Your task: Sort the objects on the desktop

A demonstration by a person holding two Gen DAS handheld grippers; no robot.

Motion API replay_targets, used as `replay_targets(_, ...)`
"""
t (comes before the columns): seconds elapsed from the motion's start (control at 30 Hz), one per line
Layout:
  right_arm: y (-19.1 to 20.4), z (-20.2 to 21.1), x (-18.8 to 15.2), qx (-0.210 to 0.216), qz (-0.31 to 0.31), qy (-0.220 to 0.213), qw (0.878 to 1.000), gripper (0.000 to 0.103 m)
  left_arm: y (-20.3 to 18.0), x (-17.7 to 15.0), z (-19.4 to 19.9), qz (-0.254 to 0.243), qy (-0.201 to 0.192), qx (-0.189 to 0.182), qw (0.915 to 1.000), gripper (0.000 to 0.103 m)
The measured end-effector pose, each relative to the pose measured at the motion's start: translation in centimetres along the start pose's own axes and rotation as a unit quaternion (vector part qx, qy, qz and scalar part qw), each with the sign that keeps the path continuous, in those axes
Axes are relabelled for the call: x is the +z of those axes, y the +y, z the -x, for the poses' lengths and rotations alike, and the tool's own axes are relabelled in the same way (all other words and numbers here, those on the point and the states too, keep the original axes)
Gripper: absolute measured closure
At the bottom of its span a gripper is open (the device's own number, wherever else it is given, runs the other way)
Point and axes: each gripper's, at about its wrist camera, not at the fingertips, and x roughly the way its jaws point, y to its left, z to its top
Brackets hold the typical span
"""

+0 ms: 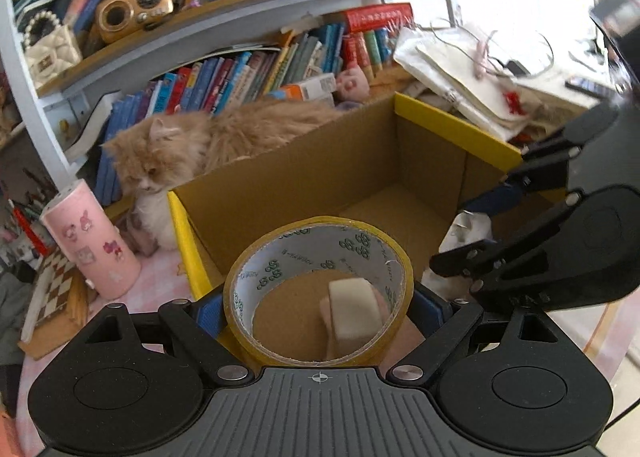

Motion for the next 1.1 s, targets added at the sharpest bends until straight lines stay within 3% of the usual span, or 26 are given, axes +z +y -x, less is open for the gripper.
replay_targets(0.4,-0.1,0.0,0.0,0.010,-0.013,-0.002,1.000,0.061,0.2,0.0,0.6,0.016,-0.008,-0.005,0.9998,0.010)
replay_targets(0.47,-0.2,0.5,0.0,0.005,-0.017,-0.010,1.000,0.054,0.3,0.0,1.3,0.020,-0.024,0.001,0.9995,0.005)
replay_targets(0.6,-1.0,1.8,0.4,0.005,-0.047,-0.029,0.998,0.052,0.5,0.6,2.7,0.026,-0.054,0.001,0.9982,0.003)
replay_targets(0.93,-2.0,5.8,-0.4,-0.005,-0.116,-0.070,0.991,0.052,0.6,0.1,7.2,0.053,-0.086,0.042,0.9940,0.003)
replay_targets(1.1,-1.3,7.8,-0.8,-0.003,-0.125,-0.098,0.987,0.052,1.5,-0.5,9.8,0.092,-0.096,0.065,0.9889,0.003)
